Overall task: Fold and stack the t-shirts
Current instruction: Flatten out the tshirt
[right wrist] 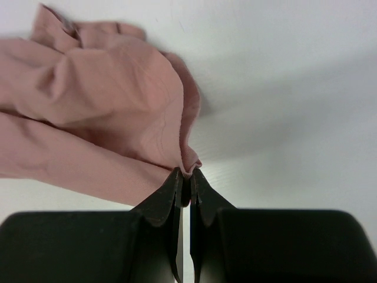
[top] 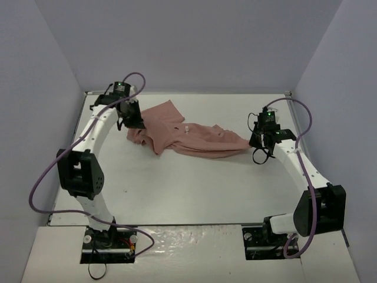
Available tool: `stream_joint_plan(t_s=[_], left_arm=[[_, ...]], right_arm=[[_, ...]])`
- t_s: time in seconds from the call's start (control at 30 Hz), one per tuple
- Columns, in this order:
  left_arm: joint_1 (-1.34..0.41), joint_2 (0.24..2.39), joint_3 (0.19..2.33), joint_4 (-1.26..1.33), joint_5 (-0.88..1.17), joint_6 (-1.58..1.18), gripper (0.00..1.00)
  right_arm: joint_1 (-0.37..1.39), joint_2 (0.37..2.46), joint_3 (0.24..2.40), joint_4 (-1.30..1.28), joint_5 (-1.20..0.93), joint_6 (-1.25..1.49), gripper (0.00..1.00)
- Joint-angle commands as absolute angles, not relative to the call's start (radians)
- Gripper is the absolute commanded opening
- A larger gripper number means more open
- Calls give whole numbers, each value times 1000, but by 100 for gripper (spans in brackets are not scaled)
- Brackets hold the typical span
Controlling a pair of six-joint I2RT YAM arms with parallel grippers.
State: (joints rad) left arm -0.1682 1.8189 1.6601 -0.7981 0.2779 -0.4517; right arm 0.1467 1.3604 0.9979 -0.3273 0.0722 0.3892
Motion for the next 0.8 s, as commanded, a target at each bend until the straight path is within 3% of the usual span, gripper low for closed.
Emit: stream_joint_plan(t_s=[0.0, 0.4, 0.77], left_arm=[[-80, 1629, 1810, -905, 351, -446, 0], [140, 1547, 2249, -909, 596, -531, 0], [163, 1433, 2422, -581, 672, -695, 0]], right_arm=[[145, 1287, 1146, -359, 140, 388, 0], [126, 1343, 1613, -416, 138, 367, 0], [126, 1394, 2052, -416, 80, 318, 0]])
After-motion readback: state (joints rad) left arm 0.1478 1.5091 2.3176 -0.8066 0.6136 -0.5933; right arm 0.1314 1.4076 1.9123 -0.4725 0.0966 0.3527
